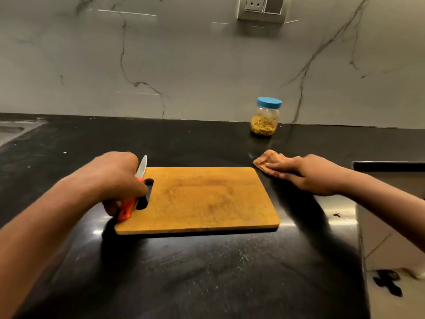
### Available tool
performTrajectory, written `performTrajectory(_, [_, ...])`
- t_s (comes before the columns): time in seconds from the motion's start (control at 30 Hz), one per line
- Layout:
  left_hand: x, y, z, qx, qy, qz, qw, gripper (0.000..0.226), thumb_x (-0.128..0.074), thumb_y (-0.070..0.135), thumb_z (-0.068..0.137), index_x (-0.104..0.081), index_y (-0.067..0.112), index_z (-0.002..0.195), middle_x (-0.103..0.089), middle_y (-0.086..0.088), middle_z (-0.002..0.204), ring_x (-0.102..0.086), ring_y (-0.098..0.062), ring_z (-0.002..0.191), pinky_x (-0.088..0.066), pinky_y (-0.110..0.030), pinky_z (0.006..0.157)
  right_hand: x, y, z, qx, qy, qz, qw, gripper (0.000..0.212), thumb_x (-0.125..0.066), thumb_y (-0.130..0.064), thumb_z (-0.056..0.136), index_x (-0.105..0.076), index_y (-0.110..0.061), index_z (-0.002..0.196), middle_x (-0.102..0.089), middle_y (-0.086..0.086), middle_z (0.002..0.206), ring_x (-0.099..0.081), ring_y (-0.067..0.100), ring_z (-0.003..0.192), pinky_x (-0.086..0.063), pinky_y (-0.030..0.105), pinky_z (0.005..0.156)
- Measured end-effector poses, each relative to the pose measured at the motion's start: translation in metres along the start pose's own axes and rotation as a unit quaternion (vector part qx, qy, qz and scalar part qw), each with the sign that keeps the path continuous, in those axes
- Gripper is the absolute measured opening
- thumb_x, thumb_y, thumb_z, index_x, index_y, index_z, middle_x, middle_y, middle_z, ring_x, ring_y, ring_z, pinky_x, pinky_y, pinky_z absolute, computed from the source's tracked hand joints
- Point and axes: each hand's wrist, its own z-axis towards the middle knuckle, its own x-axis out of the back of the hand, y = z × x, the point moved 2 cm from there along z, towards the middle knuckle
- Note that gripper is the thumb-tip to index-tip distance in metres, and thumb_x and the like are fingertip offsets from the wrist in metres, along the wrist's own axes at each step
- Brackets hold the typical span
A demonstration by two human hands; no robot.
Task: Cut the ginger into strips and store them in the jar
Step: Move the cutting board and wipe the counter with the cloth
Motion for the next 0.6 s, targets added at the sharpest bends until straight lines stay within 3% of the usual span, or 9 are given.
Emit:
performTrajectory(0.1, [0.001,0.002,-0.002,-0.005,0.009,0.027,1.0,0.018,-0.071,0.023,0.087,-0.06,0.009,0.086,-0.07,-0.01,0.071,-0.07,-0.021,0.053,-0.061,-0.033,0.056,0.0,0.009,-0.028,-0.025,0.003,-0.036,0.999,0.043,-0.043,-0.034,0.097,-0.035,-0.059,0.132,-0.068,-0.002,0.095,-0.052,0.006,0.064,-0.043,0.027,0.068])
performTrajectory(0.2, [0.001,0.005,-0.004,-0.029,0.051,0.094,0.994,0.022,-0.068,0.033,0.088,-0.055,0.016,0.081,-0.064,-0.004,0.075,-0.063,-0.015,0.06,-0.058,-0.03,0.059,0.004,0.007,-0.039,-0.041,0.015,-0.04,0.998,0.045,-0.047,-0.026,0.096,-0.042,-0.053,0.132,-0.057,-0.01,0.077,-0.046,0.004,0.058,-0.034,0.021,0.058])
performTrajectory(0.27, [0.0,0.009,-0.006,-0.045,0.09,0.141,0.985,0.024,-0.063,0.039,0.089,-0.052,0.021,0.078,-0.06,0.0,0.078,-0.059,-0.014,0.067,-0.054,-0.031,0.061,0.015,0.0,-0.028,-0.051,0.038,-0.013,0.998,0.044,-0.048,-0.023,0.096,-0.045,-0.049,0.131,-0.06,-0.009,0.081,-0.046,0.005,0.06,-0.032,0.019,0.058])
performTrajectory(0.4, [-0.008,0.019,-0.01,-0.07,0.12,0.175,0.975,0.022,-0.054,0.04,0.093,-0.051,0.023,0.08,-0.054,0.004,0.08,-0.055,-0.014,0.074,-0.041,-0.029,0.058,0.042,-0.037,0.038,-0.006,0.154,0.041,0.987,0.041,-0.049,-0.025,0.096,-0.048,-0.042,0.134,-0.065,0.006,0.112,-0.057,0.02,0.088,-0.043,0.031,0.078])
performTrajectory(0.6, [-0.02,0.018,-0.009,-0.075,0.171,0.149,0.971,0.023,-0.048,0.04,0.095,-0.055,0.022,0.082,-0.055,0.006,0.083,-0.06,-0.019,0.081,-0.042,-0.03,0.062,0.065,-0.149,0.175,0.13,0.118,0.031,0.984,0.038,-0.048,-0.028,0.097,-0.052,-0.039,0.133,-0.064,0.006,0.118,-0.059,0.025,0.099,-0.038,0.026,0.074])
